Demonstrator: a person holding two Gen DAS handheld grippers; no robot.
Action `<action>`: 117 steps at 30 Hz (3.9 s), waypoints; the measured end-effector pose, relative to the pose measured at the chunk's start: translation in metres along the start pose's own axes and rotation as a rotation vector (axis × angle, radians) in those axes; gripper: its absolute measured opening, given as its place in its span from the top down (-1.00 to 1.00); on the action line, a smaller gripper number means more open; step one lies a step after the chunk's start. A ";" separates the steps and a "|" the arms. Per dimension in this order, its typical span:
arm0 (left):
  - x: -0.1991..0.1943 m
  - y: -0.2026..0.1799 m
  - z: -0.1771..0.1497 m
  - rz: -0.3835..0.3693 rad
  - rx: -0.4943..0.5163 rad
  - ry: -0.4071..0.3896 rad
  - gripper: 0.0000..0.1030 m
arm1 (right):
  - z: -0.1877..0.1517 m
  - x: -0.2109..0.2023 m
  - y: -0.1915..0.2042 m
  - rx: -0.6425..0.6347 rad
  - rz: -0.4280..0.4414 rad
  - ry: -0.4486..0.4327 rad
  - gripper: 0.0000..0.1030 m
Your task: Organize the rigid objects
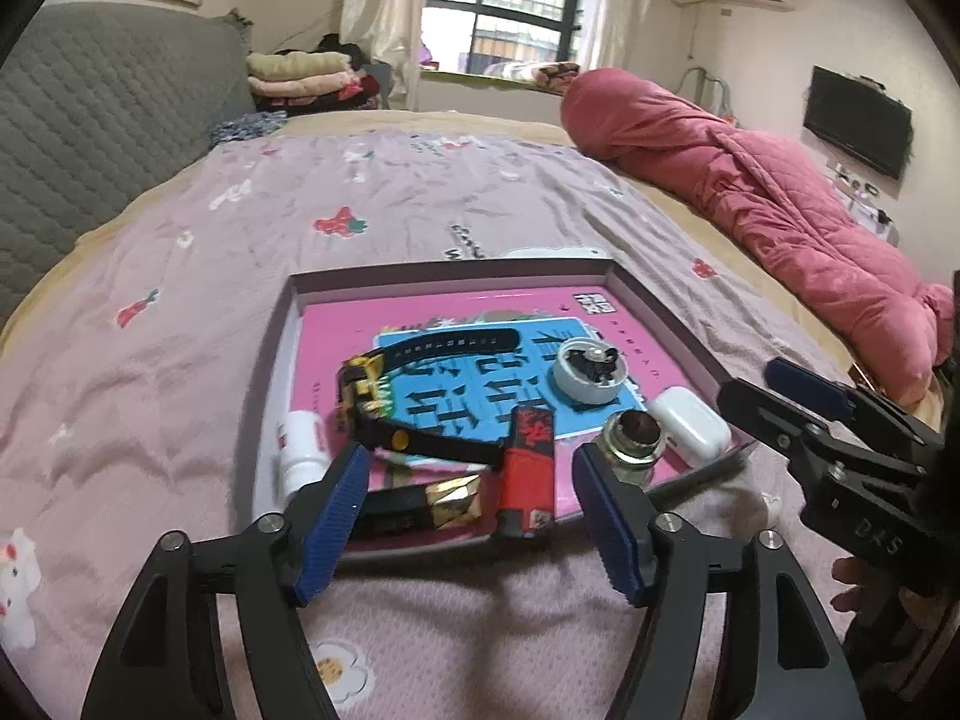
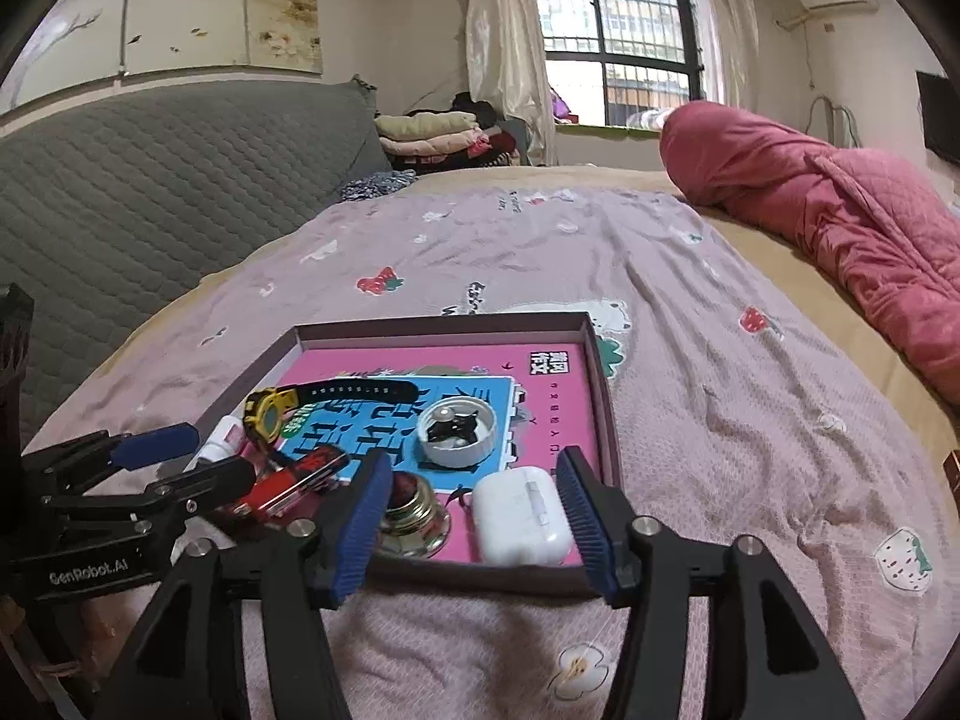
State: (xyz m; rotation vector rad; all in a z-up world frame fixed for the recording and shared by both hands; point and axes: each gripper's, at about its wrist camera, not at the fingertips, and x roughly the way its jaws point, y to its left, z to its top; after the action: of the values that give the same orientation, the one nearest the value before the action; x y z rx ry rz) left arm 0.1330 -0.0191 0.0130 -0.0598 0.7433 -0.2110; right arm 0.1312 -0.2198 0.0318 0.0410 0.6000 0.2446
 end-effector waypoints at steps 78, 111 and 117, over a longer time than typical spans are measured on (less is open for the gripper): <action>-0.077 -0.018 -0.091 0.134 -0.046 0.165 -0.49 | -0.072 -0.074 0.046 -0.041 0.003 0.161 -0.16; -0.071 -0.015 -0.092 0.153 -0.058 0.187 -0.49 | -0.076 -0.072 0.047 -0.048 0.008 0.167 -0.16; -0.071 -0.011 -0.091 0.148 -0.072 0.184 -0.49 | -0.076 -0.070 0.046 -0.047 0.012 0.173 -0.16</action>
State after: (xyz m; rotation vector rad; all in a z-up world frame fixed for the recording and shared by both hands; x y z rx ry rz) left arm 0.0183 -0.0131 -0.0052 -0.0542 0.9343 -0.0489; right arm 0.0224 -0.1945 0.0125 -0.0225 0.7659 0.2761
